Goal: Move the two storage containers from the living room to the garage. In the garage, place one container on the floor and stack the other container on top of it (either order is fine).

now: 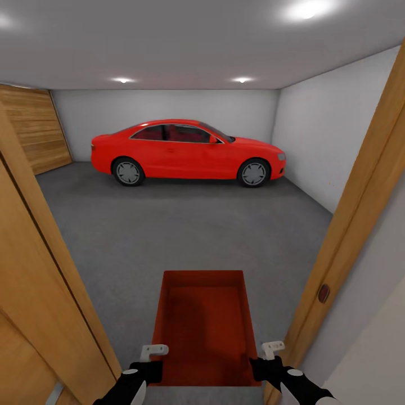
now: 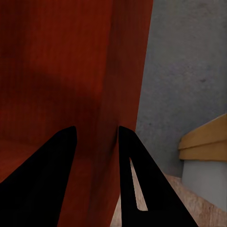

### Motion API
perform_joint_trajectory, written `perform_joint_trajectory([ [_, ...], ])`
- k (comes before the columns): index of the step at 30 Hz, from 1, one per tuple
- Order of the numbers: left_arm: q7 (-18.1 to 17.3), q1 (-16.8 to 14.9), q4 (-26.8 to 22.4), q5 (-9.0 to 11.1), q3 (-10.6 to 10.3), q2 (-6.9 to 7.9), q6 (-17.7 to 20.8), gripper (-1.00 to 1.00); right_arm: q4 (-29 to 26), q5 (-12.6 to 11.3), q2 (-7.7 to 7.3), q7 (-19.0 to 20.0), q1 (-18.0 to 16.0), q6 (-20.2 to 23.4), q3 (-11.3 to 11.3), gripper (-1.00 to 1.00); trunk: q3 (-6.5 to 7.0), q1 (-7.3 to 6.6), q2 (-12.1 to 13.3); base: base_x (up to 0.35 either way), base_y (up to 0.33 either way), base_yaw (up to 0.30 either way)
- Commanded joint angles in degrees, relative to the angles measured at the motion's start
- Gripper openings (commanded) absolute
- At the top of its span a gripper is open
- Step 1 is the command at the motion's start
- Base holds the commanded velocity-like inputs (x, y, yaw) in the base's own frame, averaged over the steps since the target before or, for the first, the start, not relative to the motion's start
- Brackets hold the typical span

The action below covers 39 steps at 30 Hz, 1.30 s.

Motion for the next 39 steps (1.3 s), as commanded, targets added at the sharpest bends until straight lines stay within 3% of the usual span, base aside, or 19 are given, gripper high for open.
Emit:
perform_joint_trajectory([
  [1,-0.09,-0.06,-0.81,0.26,2.37,2.56,0.36,-1.00,0.16,0.60,-1.10,3.10,-0.03,-0.28,-0.34,-1.00,-0.13,0.03,-0.13,0.000,0.000,0.000],
  [11,-0.09,-0.06,-0.81,0.26,2.31,2.56,0.42,-1.00,0.16,0.59,-1.10,3.09,-0.03,-0.29,-0.34,-1.00,-0.13,0.03,-0.13,0.021,0.000,0.000],
  [24,-0.09,-0.06,-0.81,0.26,2.30,2.56,0.46,-1.00,0.16,0.59,-1.10,3.10,-0.03,-0.28,-0.35,-1.00,-0.13,0.03,-0.13,0.297,0.000,0.000],
  [39,-0.09,-0.06,-0.81,0.26,2.30,2.56,0.46,-1.00,0.16,0.59,-1.12,3.07,-0.03,-0.28,-0.35,-1.00,-0.13,0.03,-0.13,0.041,0.040,0.000],
])
